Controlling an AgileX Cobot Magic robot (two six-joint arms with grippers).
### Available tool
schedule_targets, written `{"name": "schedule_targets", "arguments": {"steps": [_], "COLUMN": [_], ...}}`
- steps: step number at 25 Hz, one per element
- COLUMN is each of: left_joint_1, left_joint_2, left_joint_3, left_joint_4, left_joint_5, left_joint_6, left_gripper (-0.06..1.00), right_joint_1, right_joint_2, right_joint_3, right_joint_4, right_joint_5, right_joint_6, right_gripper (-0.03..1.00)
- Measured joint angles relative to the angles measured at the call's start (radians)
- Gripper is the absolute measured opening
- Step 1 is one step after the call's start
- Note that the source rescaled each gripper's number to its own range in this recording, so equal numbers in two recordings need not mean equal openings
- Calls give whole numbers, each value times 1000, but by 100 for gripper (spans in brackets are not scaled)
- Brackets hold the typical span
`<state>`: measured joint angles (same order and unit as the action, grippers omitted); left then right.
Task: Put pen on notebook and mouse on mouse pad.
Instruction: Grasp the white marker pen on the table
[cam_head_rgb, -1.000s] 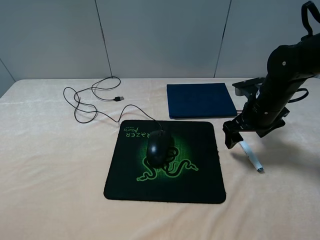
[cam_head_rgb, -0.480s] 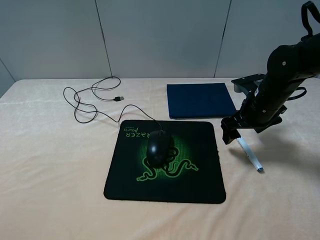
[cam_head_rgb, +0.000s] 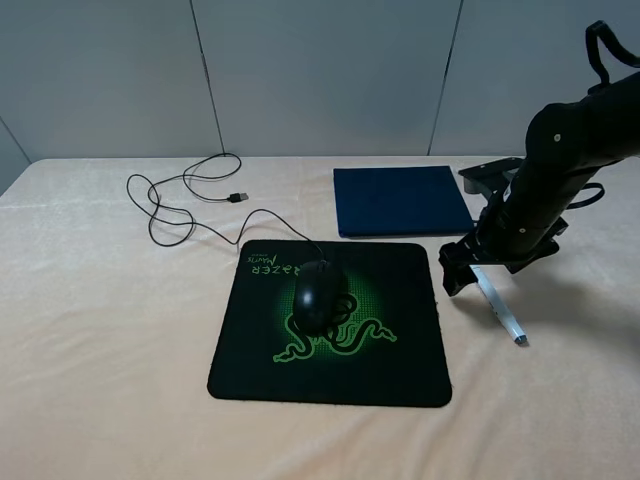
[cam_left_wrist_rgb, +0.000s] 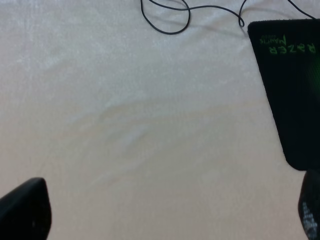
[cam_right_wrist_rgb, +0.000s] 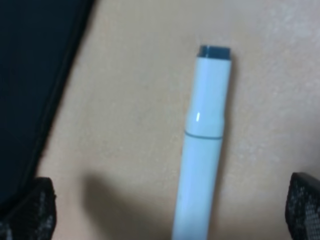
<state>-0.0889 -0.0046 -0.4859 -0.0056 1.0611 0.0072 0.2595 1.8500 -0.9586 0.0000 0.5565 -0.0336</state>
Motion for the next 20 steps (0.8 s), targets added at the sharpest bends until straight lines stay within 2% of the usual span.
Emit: {"name": "schedule_targets", "arguments": {"steps": [16, 18, 20], "left_joint_1": [0, 0, 0], "left_joint_2": [0, 0, 0], "left_joint_3": [0, 0, 0], "left_joint_4": [0, 0, 0], "left_joint_5": [0, 0, 0], "left_joint_6": [0, 0, 0], "left_gripper": [100, 100, 100], "right_joint_1": [0, 0, 0], "right_joint_2": [41, 44, 44], "right_joint_3": [0, 0, 0], "right_joint_4": [15, 17, 18], "right_joint_5": [-9, -7, -7], "right_joint_6": [0, 0, 0], "right_gripper": [100, 97, 86]}}
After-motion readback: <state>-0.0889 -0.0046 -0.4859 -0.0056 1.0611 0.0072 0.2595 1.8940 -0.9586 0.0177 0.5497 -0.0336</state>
